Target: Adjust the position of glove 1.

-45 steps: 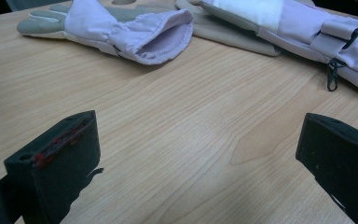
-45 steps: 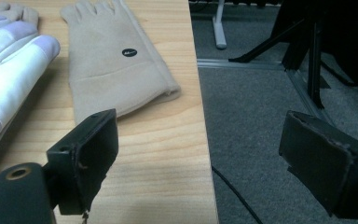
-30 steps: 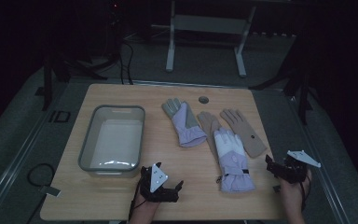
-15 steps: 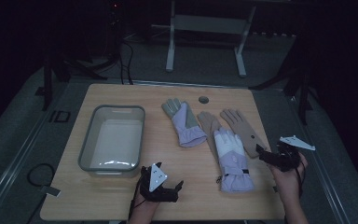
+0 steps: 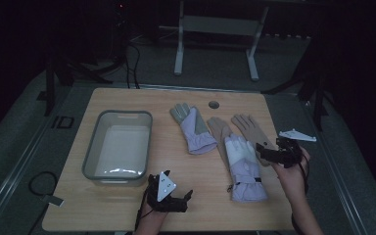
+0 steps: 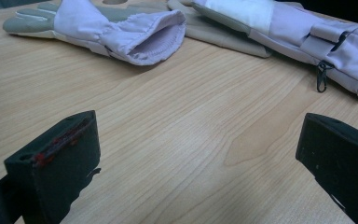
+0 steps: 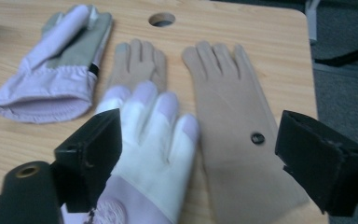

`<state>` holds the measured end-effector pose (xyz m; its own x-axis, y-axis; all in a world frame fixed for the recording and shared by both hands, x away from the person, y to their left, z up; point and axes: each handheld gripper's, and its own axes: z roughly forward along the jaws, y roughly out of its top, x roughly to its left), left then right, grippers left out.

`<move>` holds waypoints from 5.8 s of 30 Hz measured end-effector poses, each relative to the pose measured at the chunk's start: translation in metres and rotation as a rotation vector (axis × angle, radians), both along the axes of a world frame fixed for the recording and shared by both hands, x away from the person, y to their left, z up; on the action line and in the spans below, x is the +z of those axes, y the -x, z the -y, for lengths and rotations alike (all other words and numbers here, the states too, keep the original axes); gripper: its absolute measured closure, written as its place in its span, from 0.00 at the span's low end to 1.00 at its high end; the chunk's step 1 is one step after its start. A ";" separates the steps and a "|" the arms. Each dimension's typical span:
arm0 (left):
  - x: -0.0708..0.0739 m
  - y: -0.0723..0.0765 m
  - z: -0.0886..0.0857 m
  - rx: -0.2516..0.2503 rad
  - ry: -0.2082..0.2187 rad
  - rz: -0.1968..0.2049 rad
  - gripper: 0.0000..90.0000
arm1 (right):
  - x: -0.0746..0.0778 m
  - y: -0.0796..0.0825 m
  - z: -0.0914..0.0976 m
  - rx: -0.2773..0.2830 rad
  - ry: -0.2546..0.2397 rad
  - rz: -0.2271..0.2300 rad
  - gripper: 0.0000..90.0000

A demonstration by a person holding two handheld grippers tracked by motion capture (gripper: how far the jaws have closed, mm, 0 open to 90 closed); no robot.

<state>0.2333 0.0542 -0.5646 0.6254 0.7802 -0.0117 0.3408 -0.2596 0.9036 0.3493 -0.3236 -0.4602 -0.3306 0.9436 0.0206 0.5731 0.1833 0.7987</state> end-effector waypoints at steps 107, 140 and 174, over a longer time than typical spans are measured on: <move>0.000 0.002 0.002 -0.017 0.003 0.013 0.00 | -0.054 -0.007 -0.153 0.047 -0.234 -0.222 0.99; 0.000 0.002 0.003 -0.019 -0.013 0.009 0.00 | -0.027 -0.034 -0.107 0.140 0.003 -0.199 0.57; 0.000 0.002 0.004 -0.019 -0.014 0.010 0.00 | -0.031 0.014 -0.002 0.350 0.174 -0.201 0.57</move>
